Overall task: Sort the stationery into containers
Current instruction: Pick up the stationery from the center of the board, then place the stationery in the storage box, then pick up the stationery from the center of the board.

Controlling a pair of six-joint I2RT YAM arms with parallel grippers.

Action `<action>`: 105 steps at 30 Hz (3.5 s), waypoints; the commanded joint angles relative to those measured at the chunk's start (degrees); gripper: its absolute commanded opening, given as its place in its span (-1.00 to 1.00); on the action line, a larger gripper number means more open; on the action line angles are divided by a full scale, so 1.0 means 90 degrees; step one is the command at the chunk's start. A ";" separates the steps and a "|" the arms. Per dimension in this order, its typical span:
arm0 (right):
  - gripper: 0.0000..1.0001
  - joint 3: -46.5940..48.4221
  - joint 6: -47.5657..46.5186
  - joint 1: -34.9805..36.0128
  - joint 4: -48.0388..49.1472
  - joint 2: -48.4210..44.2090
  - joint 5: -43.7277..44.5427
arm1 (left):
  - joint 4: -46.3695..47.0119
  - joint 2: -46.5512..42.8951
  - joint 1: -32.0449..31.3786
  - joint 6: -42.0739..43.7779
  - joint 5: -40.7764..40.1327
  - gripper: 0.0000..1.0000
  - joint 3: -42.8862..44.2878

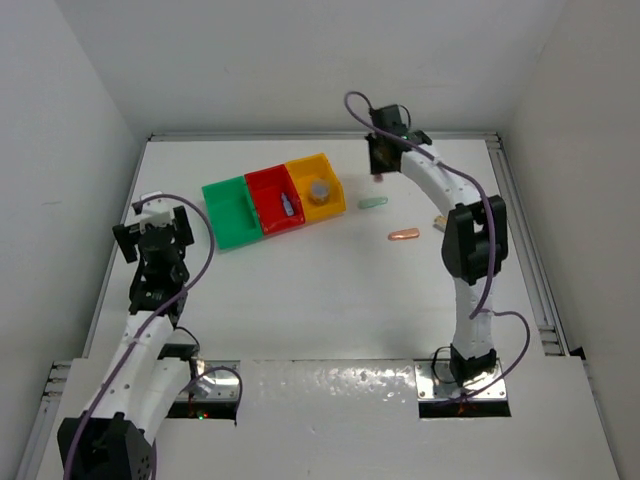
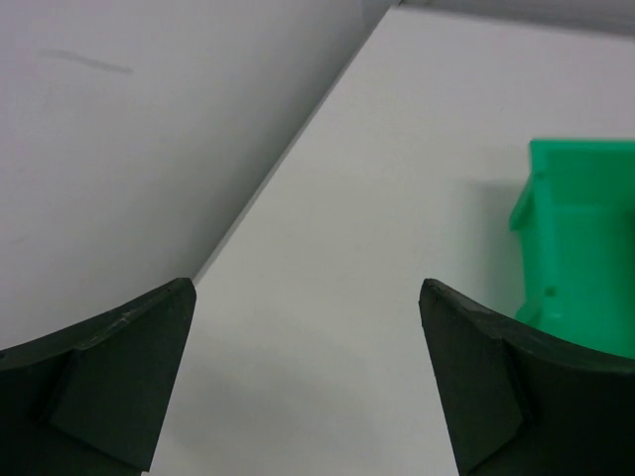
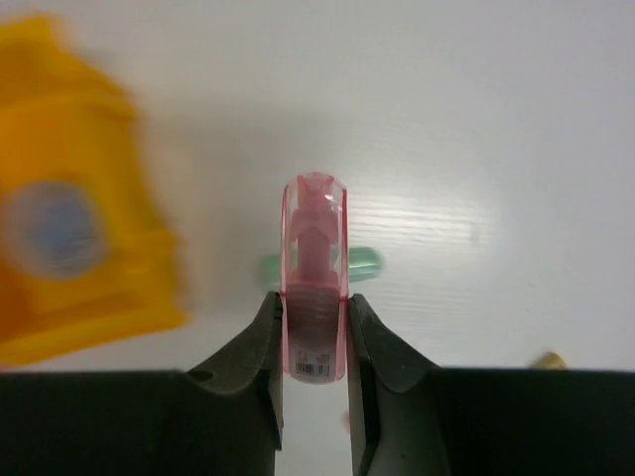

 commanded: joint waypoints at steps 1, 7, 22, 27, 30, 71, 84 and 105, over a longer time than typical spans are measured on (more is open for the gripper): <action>-1.00 0.1691 -0.0256 0.0972 0.0153 0.0154 -0.0758 | -0.0038 0.0466 0.0047 -0.0364 -0.0641 0.87 -0.0247; -1.00 0.2392 0.0076 0.2068 0.1437 0.1251 -0.1317 | 0.0031 0.0908 0.0057 -0.0717 -0.0528 0.88 -0.0149; -1.00 0.2245 0.0468 0.2382 0.2555 0.2462 -0.1377 | 0.0246 0.1464 0.0057 -0.0736 0.0187 0.90 0.0251; -0.74 0.2401 0.0341 0.2528 0.2389 0.2726 -0.1309 | 0.0363 0.1532 0.0057 -0.0697 0.0177 0.90 0.0222; -0.37 0.2284 0.0311 0.2616 0.2447 0.2648 -0.1290 | 0.0509 0.1533 0.0057 -0.0590 0.0109 0.91 0.0183; 0.59 -0.2755 -0.6543 -0.0802 -0.0033 -0.0596 -0.3498 | 0.0588 0.1591 0.0057 -0.0355 0.0363 0.92 0.0417; -0.10 -0.3459 -0.6701 -0.0831 0.0026 -0.0585 -0.2374 | 0.0617 0.1699 0.0057 -0.0326 0.0392 0.92 0.0544; -1.00 -0.0738 -0.0284 0.1532 0.3541 -0.0890 -0.3038 | -0.0364 0.0724 0.0155 0.0824 0.0675 0.93 0.1639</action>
